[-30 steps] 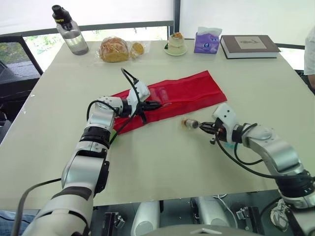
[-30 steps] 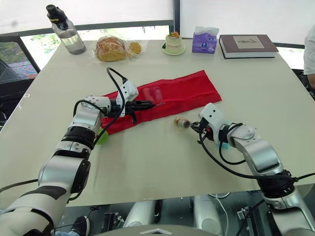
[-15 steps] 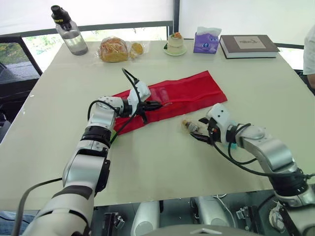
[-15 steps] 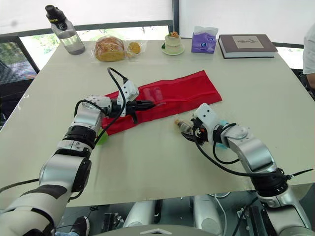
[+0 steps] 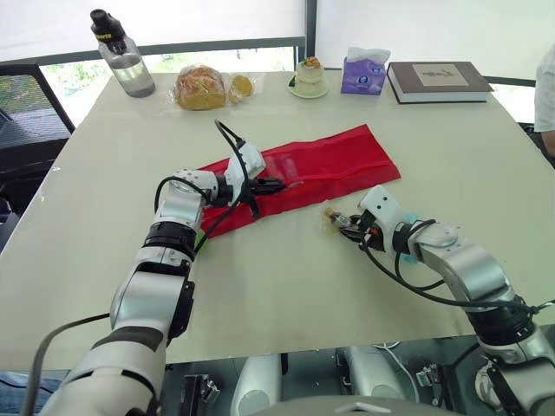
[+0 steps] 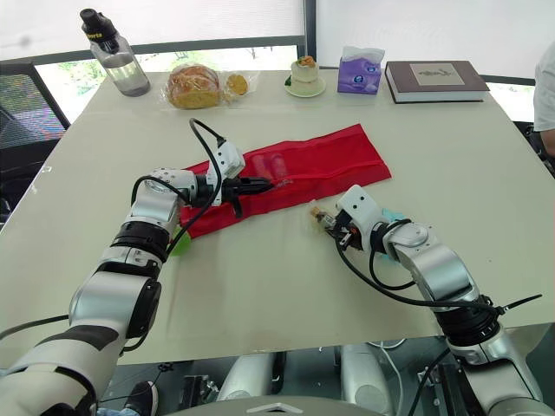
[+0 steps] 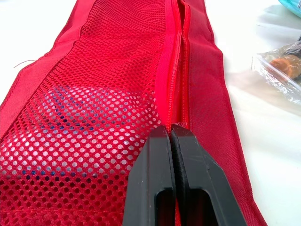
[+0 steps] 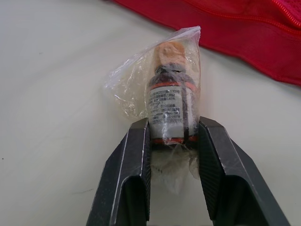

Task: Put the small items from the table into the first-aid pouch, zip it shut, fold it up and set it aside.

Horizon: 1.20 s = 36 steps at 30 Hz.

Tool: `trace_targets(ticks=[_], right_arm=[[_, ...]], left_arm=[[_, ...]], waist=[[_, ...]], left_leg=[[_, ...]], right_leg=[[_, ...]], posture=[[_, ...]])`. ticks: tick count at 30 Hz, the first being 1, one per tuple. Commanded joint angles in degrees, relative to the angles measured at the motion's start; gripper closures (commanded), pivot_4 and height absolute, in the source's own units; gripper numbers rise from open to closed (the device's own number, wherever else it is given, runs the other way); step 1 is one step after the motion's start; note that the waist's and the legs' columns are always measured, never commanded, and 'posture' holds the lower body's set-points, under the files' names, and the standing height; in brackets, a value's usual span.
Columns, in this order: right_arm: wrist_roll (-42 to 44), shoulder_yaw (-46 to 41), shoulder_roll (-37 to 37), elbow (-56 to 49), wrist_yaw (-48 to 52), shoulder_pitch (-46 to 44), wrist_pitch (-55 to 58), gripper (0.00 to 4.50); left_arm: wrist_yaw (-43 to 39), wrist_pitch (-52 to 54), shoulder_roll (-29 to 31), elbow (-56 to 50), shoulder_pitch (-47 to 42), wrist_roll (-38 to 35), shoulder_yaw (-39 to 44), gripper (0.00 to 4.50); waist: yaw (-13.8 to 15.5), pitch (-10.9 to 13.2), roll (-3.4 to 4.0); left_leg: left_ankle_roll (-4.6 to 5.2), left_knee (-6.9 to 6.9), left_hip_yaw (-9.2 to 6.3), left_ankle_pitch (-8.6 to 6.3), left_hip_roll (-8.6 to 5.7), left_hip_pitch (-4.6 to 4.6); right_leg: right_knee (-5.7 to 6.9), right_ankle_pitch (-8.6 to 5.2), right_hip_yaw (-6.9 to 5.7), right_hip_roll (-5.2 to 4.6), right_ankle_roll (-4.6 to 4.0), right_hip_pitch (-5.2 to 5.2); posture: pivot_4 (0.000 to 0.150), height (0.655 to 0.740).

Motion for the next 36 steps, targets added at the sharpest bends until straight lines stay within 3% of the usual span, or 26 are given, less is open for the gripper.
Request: trace_targets(ticks=[1,17,25,36], right_arm=[[-0.4,-2.92,1.63,-0.73,-2.67,-2.21,-0.19,3.67],[-1.81,0.78,5.87,8.9,-3.85,-13.76,7.9,3.67],[-2.5,-1.45,7.83,11.26,-6.45,-14.71,8.9,3.67],[-1.17,-5.36,9.44,6.92,-9.14,-13.66,12.27,3.67]], left_arm=[[-0.21,-0.42,-0.21,-0.83,-1.37,-1.03,0.74,4.5],[-0.78,1.15,-2.19,-5.09,-0.76,-2.06,0.55,4.5],[-3.87,4.02,-3.32,-12.53,2.87,-3.25,-1.44,4.5],[-5.29,5.22,-4.83,-15.91,4.87,-3.59,-3.74,4.5]], waist=[[-0.01,0.0,0.0],[-0.05,0.0,0.0],[-0.21,0.0,0.01],[-0.15,0.0,0.02]], left_leg=[[0.0,0.0,0.0,0.0,0.0,0.0],[0.0,0.0,-0.01,0.0,0.0,-0.01],[0.0,-0.04,-0.01,0.0,0.0,0.0],[0.0,-0.03,-0.02,0.0,0.0,-0.01]], right_leg=[[0.0,0.0,0.0,0.0,0.0,0.0],[0.01,0.01,-0.02,0.0,-0.01,-0.01],[0.02,0.01,-0.01,-0.01,-0.01,-0.01],[0.02,0.01,-0.02,-0.01,-0.01,-0.01]], posture=[[0.15,0.74],[0.15,0.74],[0.15,0.74],[0.15,0.74]])
